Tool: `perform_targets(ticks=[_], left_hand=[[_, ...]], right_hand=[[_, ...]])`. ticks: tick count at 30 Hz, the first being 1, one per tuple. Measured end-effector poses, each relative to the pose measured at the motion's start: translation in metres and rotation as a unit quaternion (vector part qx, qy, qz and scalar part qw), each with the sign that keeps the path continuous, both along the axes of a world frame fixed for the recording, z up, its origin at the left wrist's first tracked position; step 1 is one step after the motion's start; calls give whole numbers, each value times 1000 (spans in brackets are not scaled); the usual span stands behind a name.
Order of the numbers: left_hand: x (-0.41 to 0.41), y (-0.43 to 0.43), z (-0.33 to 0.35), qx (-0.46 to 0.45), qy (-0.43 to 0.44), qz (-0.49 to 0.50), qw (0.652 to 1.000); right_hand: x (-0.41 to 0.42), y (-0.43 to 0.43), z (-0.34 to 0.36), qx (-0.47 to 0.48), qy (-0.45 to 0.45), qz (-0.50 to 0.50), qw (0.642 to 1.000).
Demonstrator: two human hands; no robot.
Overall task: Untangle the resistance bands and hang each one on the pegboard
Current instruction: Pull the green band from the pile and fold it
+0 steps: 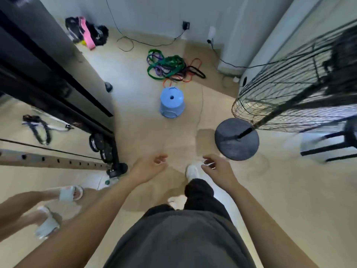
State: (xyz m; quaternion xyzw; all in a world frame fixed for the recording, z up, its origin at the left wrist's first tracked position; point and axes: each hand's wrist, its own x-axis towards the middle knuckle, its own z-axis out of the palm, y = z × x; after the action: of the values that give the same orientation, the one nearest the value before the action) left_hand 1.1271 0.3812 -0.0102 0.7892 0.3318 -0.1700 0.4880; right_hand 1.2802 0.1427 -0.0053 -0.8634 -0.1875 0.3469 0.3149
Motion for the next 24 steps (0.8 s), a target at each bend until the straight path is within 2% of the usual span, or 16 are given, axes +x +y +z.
perform_targets(ticks=[5, 11, 19, 24], left_hand=[[55, 47, 0, 14, -10, 71, 997], [122, 130, 7, 12, -16, 135, 991], [207, 306, -29, -32, 11, 87, 996], [285, 392, -33, -79, 10, 44, 996]], right_hand=[[77, 74, -12, 10, 25, 50, 998], [143, 181, -18, 0, 55, 52, 997], [225, 333, -29, -36, 59, -30, 997], [301, 388, -16, -55, 51, -93, 993]])
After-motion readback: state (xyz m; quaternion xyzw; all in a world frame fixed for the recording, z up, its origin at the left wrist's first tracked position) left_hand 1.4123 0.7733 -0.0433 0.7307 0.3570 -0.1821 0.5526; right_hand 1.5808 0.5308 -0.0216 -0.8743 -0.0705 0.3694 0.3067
